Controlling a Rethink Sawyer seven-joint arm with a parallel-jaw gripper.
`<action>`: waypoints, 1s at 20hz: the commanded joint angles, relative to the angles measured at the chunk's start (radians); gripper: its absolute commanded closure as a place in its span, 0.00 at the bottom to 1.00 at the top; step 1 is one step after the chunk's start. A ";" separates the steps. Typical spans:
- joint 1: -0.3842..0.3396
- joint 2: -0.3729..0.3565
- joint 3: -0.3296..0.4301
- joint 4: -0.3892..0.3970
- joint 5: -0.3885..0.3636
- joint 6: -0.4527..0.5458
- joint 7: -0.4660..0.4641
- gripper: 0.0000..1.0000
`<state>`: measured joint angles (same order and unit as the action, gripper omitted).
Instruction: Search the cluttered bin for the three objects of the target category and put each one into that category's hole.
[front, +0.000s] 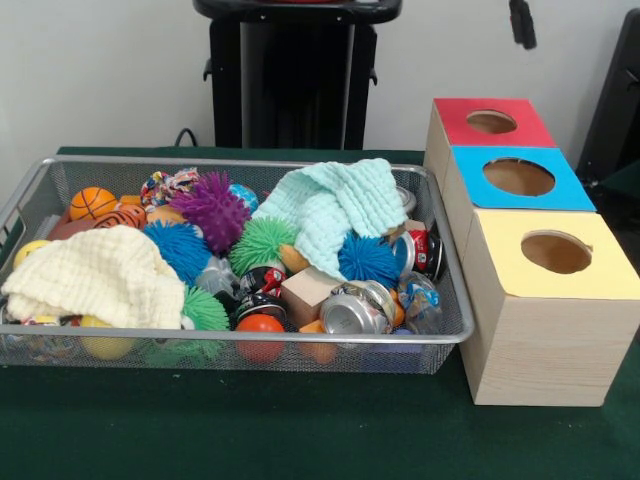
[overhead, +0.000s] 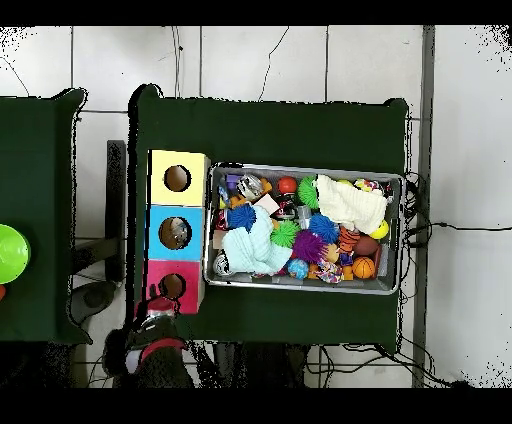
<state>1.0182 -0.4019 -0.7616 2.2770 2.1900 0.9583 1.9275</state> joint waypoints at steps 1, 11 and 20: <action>-0.092 -0.144 -0.121 0.083 -0.321 -0.048 0.299 0.00; -0.231 -0.139 -0.154 0.111 -0.480 -0.170 0.093 0.00; -0.374 -0.151 0.011 0.155 -0.289 -0.346 -0.243 0.00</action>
<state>0.7392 -0.5362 -0.9074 2.3736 1.8130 0.7874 1.9580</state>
